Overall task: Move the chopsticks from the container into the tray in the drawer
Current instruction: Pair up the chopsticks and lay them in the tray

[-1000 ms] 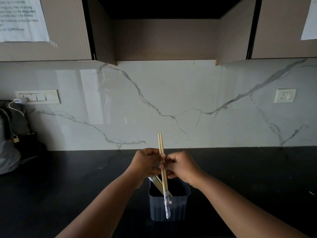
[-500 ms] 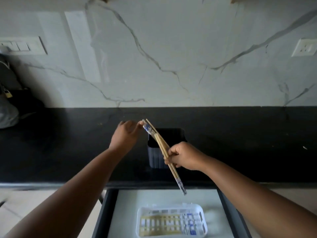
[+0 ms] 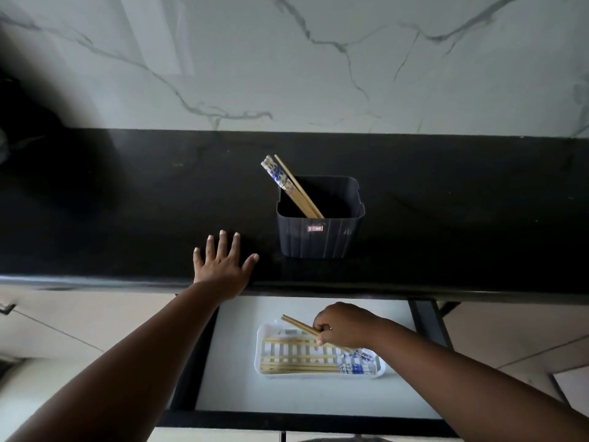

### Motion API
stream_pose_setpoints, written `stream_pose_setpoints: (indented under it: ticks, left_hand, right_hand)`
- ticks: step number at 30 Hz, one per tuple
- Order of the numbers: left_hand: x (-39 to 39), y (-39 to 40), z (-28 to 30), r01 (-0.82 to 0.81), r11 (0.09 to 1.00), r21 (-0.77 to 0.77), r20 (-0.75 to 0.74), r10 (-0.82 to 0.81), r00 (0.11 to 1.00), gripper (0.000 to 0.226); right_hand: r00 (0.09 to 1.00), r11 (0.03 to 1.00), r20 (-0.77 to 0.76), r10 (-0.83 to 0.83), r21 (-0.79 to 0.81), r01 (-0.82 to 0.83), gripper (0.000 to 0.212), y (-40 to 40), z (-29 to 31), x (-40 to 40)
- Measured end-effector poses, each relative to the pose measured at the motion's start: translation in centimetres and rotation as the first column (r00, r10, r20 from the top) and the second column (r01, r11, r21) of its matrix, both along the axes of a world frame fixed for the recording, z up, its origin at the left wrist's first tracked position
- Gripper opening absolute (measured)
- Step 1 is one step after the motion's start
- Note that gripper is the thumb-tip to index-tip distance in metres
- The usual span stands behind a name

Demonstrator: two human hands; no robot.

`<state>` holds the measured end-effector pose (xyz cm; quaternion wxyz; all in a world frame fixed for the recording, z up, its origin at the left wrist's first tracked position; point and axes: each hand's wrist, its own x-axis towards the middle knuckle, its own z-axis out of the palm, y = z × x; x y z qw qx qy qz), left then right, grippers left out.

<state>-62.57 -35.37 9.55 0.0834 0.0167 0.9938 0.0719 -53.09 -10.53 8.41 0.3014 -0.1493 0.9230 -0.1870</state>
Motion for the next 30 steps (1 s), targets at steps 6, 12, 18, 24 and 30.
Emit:
stream_pose_setpoints:
  ticks: [6,12,18,24,30]
  left_hand:
    - [-0.1,0.0,0.4,0.010,1.000,-0.012,0.026,-0.010,1.000,0.075]
    - [-0.1,0.1,0.5,0.021,1.000,-0.017,0.043,-0.020,0.999,0.075]
    - [-0.1,0.1,0.6,0.030,0.999,-0.011,0.042,-0.030,0.999,0.075]
    - [-0.5,0.0,0.6,0.039,0.999,-0.018,0.076,-0.038,0.996,0.075]
    - [-0.5,-0.3,0.0,0.118,0.991,-0.065,-0.010,-0.119,0.993,0.075]
  right_hand:
    - [0.999,0.998,0.005,0.033,0.057,-0.034,0.020,-1.0,-2.3,0.2]
    - [1.000,0.991,0.001,0.029,0.134,-0.029,0.015,-2.0,-4.7,0.4]
    - [0.998,0.976,-0.047,0.041,0.215,-0.030,0.039,-2.3,-6.0,0.4]
    - [0.998,0.972,-0.054,0.021,0.235,-0.008,0.045,-1.3,-5.9,0.1]
    - [0.994,0.988,0.092,-0.061,0.149,0.047,0.034,-2.1,-0.2,-1.0]
